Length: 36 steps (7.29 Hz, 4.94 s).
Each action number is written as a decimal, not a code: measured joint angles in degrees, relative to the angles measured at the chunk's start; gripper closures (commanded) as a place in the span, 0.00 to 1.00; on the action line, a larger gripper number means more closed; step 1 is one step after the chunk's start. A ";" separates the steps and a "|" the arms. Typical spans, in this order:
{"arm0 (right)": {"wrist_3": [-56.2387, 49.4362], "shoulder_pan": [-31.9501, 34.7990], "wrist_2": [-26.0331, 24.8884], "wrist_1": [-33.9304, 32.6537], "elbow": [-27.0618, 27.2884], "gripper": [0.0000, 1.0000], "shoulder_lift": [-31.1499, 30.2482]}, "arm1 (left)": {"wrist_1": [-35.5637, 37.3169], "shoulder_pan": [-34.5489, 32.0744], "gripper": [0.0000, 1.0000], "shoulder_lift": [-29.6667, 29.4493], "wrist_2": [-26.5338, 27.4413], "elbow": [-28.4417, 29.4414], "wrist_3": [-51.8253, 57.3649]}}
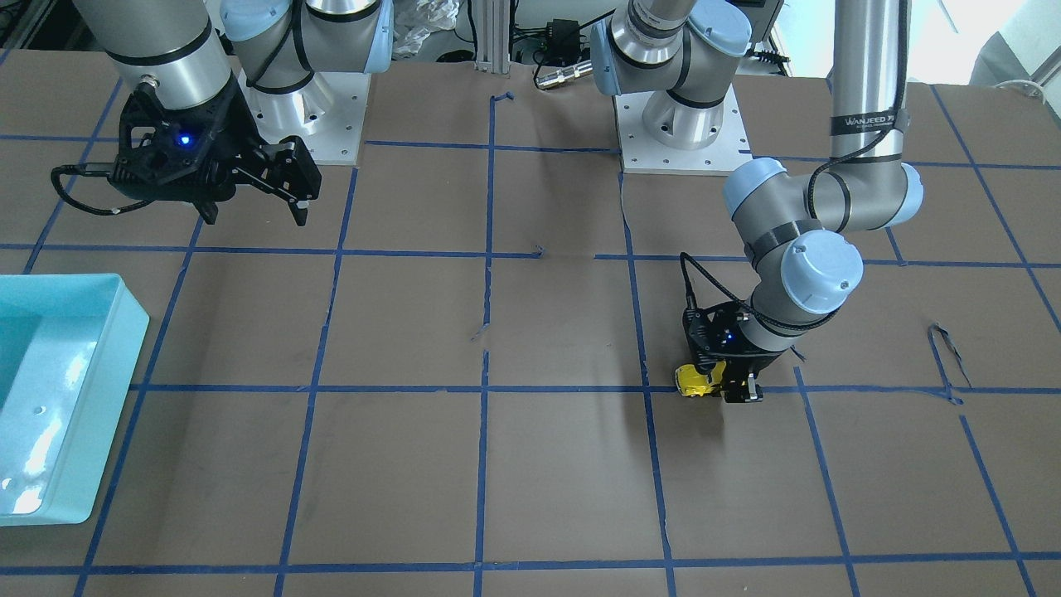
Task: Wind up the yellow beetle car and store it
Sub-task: 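Drag the held car backward along the table with the left gripper, then open the left gripper to release the wound-up car, then raise the left gripper away while the right gripper moves toward the rolled car, then lower the right gripper onto the yellow car and close it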
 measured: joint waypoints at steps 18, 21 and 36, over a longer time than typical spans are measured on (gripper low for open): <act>-0.60 -0.09 -0.08 -4.21 0.73 0.00 2.90 | -1.74 9.14 0.11 2.88 -0.41 0.60 6.52; -0.76 -0.06 0.01 -5.59 0.99 0.00 4.09 | -18.25 0.55 0.11 8.88 -1.69 7.77 -11.25; -76.39 -12.80 -6.98 -28.31 7.29 0.00 18.51 | -42.91 -12.61 0.00 25.06 0.46 25.92 -92.88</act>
